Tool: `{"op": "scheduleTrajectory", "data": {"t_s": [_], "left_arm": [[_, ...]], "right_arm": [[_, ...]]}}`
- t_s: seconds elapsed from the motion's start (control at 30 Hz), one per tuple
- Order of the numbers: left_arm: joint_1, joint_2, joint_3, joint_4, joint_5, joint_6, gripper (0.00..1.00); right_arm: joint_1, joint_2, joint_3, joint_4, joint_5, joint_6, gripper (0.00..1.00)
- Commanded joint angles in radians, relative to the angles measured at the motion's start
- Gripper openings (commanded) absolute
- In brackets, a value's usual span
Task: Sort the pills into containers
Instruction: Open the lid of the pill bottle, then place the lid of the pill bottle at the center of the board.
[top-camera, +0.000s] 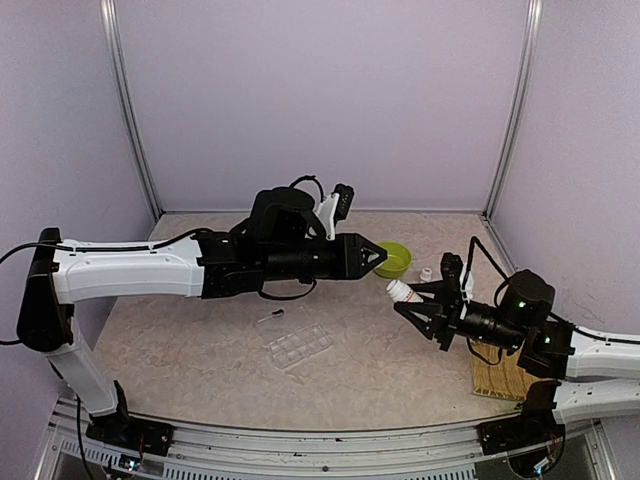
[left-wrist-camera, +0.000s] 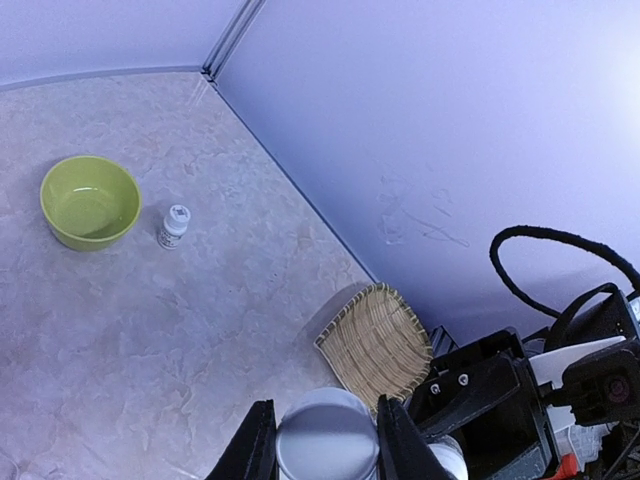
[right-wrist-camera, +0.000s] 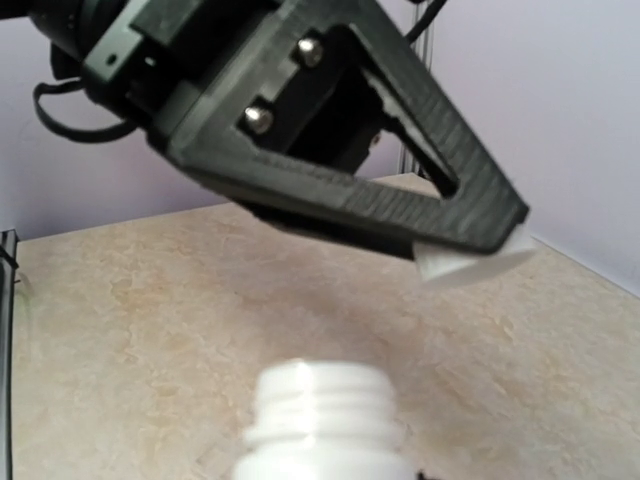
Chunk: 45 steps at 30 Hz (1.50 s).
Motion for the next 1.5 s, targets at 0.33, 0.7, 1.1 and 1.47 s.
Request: {"op": "scheduleTrajectory", "data": {"t_s": [0.33,0.7,1.1,1.47], "left_arm": [[0.056,-0.070,-0.129,-0.022,-0.175,0.060,0.25],[0.149,-0.158,-0.348,-0.038,-0.329,0.094,0.26],[0.304,-0.205,-0.549,-0.005,-0.366,0.093,0.26],[0.372,-0.136,-0.635,0.054,-0.377,0.087,0.27]], "right_arm": [[0.006,-0.074,-0.040,0.028,0.001,0.026,0.00],[0.006,-0.051,-0.044,0.041,-0.014,0.041,0.00],[0.005,-0.001,-0.046,0.090,-0.054,0.058,0.00],[0.005,0.033,-0.047,0.114,-0.076,0.073,0.00]]}}
